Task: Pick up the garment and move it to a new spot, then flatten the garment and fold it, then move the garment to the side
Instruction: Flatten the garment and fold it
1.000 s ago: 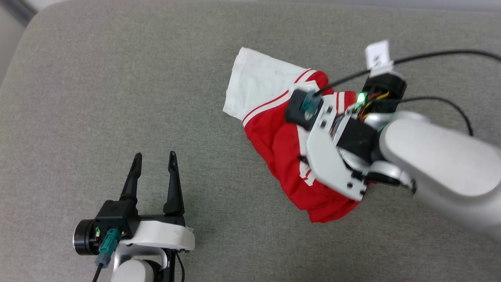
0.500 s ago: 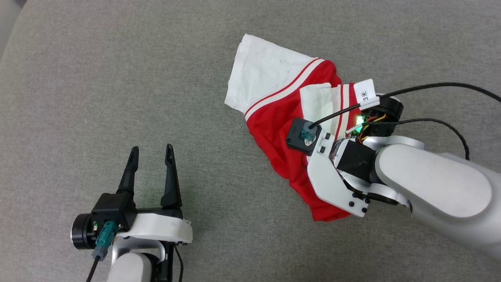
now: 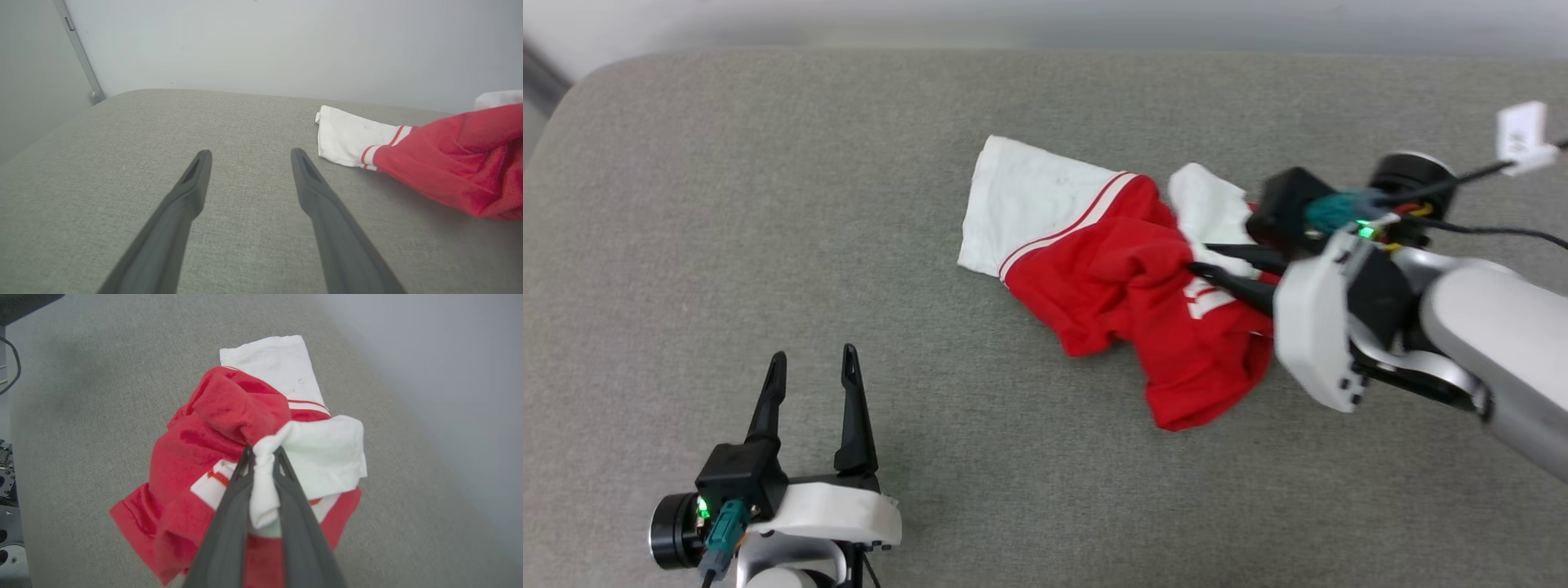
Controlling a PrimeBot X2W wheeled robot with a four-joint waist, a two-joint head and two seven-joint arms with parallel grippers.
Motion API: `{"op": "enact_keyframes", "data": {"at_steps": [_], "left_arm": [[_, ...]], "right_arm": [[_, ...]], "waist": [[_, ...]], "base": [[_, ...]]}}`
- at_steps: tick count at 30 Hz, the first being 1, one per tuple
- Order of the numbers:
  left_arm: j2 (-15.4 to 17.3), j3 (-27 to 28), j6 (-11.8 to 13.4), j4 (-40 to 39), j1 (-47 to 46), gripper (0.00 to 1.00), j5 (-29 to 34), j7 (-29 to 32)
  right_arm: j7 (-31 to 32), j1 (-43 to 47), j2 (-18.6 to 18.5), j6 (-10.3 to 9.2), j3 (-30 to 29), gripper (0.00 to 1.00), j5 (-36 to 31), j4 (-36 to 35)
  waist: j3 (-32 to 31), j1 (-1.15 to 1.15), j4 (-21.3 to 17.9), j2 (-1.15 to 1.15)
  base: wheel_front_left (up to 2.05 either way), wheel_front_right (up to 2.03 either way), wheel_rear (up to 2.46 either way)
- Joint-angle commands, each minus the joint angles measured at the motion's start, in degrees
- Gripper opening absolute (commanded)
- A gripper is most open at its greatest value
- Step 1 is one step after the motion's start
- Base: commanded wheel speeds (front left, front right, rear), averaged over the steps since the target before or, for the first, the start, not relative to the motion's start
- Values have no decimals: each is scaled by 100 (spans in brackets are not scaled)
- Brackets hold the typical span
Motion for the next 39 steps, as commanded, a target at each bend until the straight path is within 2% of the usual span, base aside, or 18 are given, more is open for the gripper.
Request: {"op": "enact_keyframes", "data": {"at_steps": [1,7,12,18,22,23,24,30,33,36,39], "left_arm": [[-2,27,18,-28,87,100,13,-15],[-2,95,1,-74,286,100,43,-15],[-2,109,-57,-77,324,100,79,-15],[-2,60,-122,-22,280,100,127,-15],[-1,73,-134,15,362,100,165,-15],[-1,91,-139,28,393,100,169,-15],[-1,112,-148,35,412,100,178,-15],[-1,244,-248,16,445,100,311,-15],[2,316,-328,-2,379,100,419,-15],[65,402,-425,-22,215,100,506,-15],[142,474,-524,-46,21,100,576,-15]], "right_arm": [[-151,228,-168,-4,-106,0,64,2],[-726,1340,-849,-4,-841,0,232,220],[-979,2450,-991,-5,-1384,0,479,739],[-1173,3407,-623,-3,-1679,0,554,1610],[-1490,3656,-351,-4,-1923,0,619,1806],[-1624,3686,-302,-3,-2048,74,644,1833],[-1763,3711,-266,-3,-2176,100,637,1843],[-2622,3847,-183,-4,-2972,100,14,1789],[-2970,3897,-75,-4,-3611,100,-489,1759],[-3161,4029,256,-4,-4457,100,-1124,1665],[-3234,4230,748,-4,-5419,100,-1831,1323]], "waist": [[-116,0,-125,0],[-246,0,-364,0],[-269,0,-500,0],[-305,0,-572,0],[-419,0,-618,0],[-465,0,-637,0],[-509,0,-654,0],[-728,0,-752,0],[-778,0,-800,0],[-796,0,-843,0],[-775,0,-884,0]], "base": [[0,0,0],[0,0,0],[0,0,0],[0,0,0],[0,0,0],[0,0,0],[0,0,0],[0,0,0],[0,0,0],[0,0,0],[0,0,0]]}}
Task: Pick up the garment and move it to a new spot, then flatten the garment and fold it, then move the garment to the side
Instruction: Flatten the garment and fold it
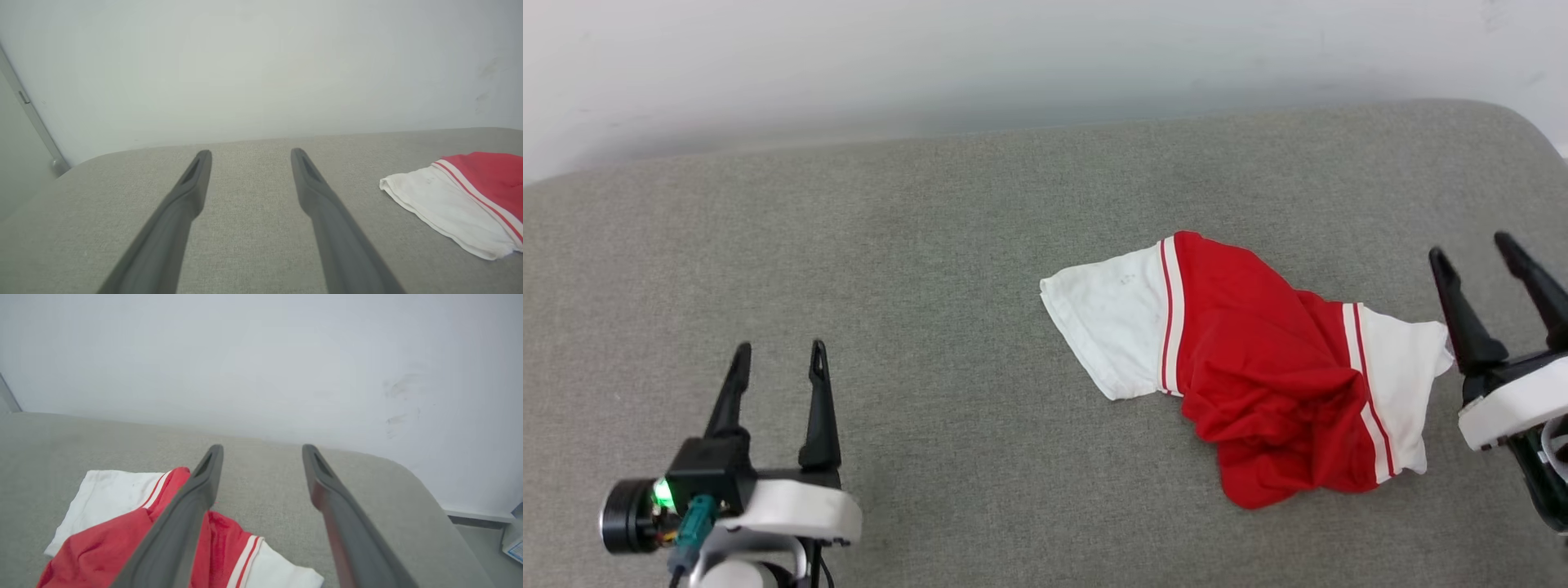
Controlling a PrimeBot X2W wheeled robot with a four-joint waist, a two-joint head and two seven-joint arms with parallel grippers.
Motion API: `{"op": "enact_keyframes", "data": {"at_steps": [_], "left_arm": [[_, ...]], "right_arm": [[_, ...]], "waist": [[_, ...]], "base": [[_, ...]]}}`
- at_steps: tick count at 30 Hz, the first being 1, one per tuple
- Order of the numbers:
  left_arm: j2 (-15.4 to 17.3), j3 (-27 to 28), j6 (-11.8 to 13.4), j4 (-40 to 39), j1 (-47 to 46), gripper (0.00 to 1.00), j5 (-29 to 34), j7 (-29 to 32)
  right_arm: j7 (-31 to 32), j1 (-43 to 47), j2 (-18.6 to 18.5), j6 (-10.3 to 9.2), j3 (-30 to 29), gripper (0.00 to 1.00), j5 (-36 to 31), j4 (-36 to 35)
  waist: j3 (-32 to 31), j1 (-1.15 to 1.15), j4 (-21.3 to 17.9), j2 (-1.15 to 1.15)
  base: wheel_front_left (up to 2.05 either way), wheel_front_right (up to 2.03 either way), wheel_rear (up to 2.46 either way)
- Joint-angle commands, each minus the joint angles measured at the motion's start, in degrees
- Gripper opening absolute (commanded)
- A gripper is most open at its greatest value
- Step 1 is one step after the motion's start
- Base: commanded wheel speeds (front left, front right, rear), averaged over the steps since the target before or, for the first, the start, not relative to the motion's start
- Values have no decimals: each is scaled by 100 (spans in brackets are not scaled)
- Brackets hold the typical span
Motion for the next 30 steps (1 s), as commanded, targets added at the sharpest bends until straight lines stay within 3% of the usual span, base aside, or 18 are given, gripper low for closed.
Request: {"op": "enact_keyframes", "data": {"at_steps": [1,6,12,19,24,30], "left_arm": [[27,14,-32,-12,-94,100,19,-15],[234,2,-270,25,-638,100,117,-15],[535,-238,-549,289,-1489,100,179,-15],[997,-891,-747,931,-2792,100,-32,374],[1467,-1959,-759,1173,-3757,100,-521,1350],[2069,-3373,-758,1246,-4804,100,-1727,2756]], "right_arm": [[-22,116,104,-4,-140,100,-103,-107],[-21,766,1192,-4,-1390,100,-1222,-1295],[-23,1366,1968,-4,-1883,100,-1797,-2102],[-24,1596,2247,-4,-1916,100,-2023,-2444],[-24,1524,2305,-4,-1860,100,-2097,-2598],[-24,1347,2378,-4,-1734,100,-2177,-2700]], "waist": [[17,1,-9,0],[120,1,-32,0],[229,1,-69,0],[422,1,-210,0],[652,1,-348,0],[968,1,-545,0]], "base": [[0,0,0],[0,0,0],[0,0,0],[0,0,0],[0,0,0],[0,0,0]]}}
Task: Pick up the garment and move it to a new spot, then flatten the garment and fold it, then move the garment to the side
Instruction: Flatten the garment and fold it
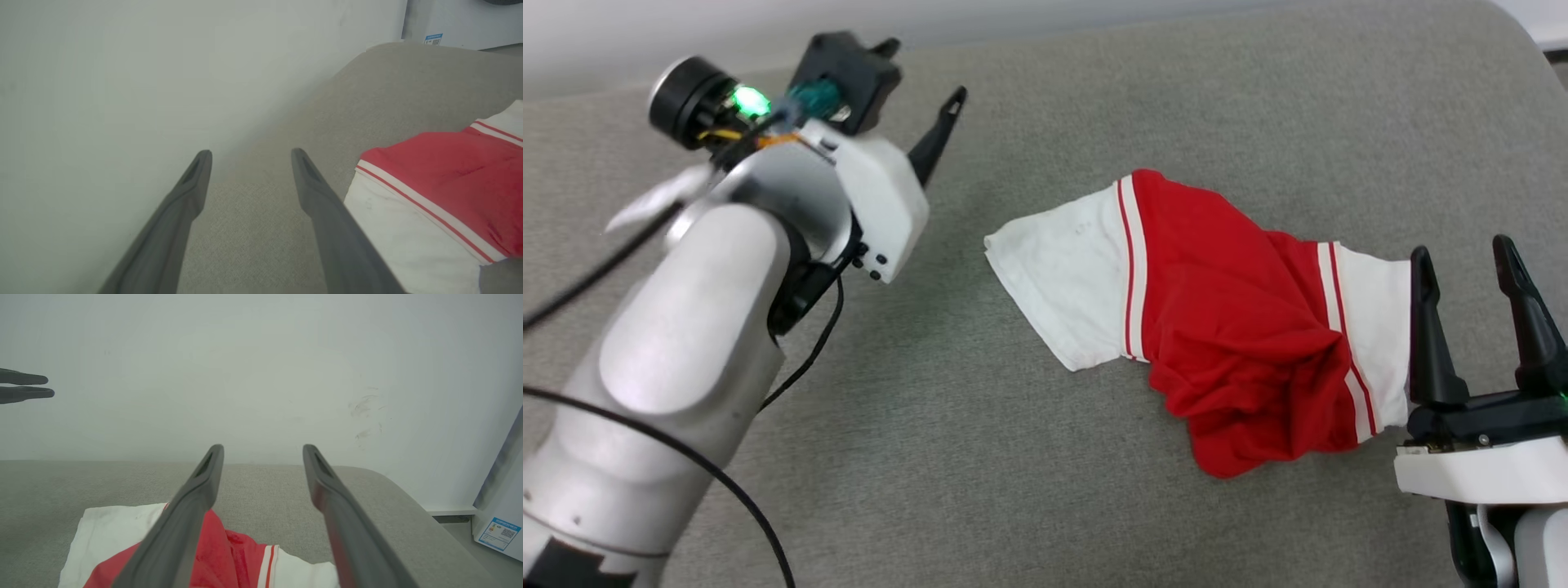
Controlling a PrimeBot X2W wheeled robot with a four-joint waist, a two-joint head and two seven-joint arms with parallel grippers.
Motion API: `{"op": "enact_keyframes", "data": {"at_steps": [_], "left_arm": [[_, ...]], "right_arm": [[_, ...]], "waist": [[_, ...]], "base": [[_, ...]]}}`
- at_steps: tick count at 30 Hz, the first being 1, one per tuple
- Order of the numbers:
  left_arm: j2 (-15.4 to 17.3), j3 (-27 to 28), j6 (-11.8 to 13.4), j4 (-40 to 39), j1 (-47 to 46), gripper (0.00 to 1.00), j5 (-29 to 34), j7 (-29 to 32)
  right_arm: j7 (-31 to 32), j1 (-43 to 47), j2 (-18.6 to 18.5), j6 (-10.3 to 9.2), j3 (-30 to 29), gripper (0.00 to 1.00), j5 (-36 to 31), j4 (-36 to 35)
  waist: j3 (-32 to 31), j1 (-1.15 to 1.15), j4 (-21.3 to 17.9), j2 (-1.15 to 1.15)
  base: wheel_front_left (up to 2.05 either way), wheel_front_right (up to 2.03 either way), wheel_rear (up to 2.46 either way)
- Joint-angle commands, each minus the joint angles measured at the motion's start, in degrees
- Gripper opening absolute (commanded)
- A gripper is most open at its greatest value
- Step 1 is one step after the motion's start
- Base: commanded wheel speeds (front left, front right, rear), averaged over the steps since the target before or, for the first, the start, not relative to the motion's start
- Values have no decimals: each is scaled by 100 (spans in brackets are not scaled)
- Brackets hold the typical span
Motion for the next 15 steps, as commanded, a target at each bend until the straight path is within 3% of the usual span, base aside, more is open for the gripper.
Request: {"op": "enact_keyframes", "data": {"at_steps": [1,7,15], "left_arm": [[167,-402,3,6,-324,100,-410,446],[614,-1698,2,-68,-1231,100,-1729,1998],[940,-3053,0,-130,-2190,100,-2897,3405]], "right_arm": [[-10,-126,58,-4,54,100,-60,-52],[-10,-291,87,-4,182,100,-168,-111],[-10,-478,140,-4,247,100,-219,-172]], "waist": [[186,0,-137,0],[486,0,-325,0],[872,0,-540,0]], "base": [[0,0,0],[0,0,0],[0,0,0]]}}
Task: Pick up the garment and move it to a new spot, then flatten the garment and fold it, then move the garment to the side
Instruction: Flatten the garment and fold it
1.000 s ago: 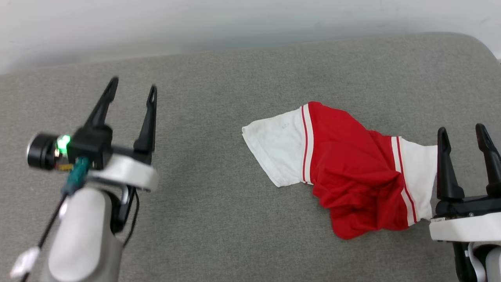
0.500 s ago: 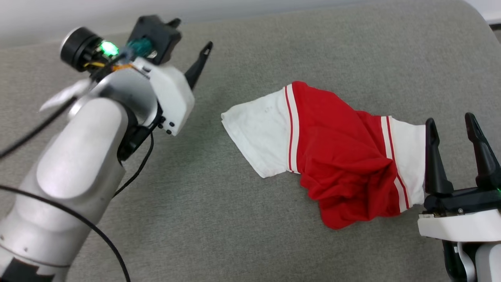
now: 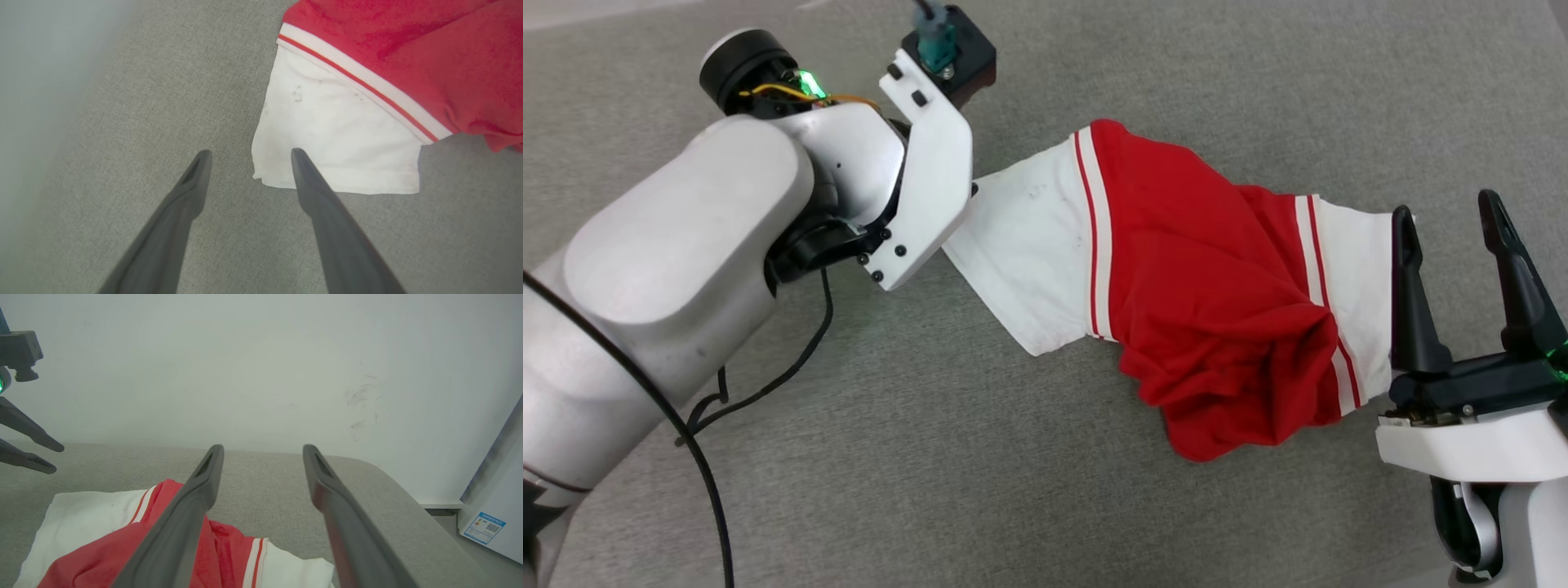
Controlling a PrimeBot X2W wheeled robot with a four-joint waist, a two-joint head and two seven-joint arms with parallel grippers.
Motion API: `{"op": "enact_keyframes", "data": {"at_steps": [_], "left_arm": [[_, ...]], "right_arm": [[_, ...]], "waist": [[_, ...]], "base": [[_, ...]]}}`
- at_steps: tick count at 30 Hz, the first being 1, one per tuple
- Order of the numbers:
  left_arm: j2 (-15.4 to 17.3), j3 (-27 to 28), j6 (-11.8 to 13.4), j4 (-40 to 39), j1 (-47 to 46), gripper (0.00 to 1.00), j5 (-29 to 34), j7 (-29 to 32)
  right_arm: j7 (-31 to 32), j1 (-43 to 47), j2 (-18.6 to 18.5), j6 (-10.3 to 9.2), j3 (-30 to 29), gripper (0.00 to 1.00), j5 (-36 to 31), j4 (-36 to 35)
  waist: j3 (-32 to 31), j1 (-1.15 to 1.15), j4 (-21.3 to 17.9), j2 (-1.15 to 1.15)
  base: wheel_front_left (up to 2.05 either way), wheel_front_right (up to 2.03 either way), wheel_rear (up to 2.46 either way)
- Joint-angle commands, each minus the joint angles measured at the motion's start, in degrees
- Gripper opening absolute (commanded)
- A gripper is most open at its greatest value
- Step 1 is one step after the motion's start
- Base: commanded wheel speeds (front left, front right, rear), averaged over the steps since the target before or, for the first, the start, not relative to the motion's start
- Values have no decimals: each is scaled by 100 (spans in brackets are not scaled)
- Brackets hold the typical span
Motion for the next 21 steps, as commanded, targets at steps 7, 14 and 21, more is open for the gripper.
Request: {"op": "enact_keyframes", "data": {"at_steps": [7,14,21], "left_arm": [[154,-1071,0,264,-649,100,-579,673],[446,-1462,2,467,-393,100,-613,977],[635,-1524,1,314,-168,0,-671,1066]], "right_arm": [[-10,-271,91,-4,211,100,-67,6],[-10,-427,207,-4,281,100,-58,29],[-10,-373,256,-4,192,100,-95,58]], "waist": [[434,-1,-383,0],[637,-1,-674,0],[542,-1,-657,0]], "base": [[0,0,0],[0,0,0],[0,0,0]]}}
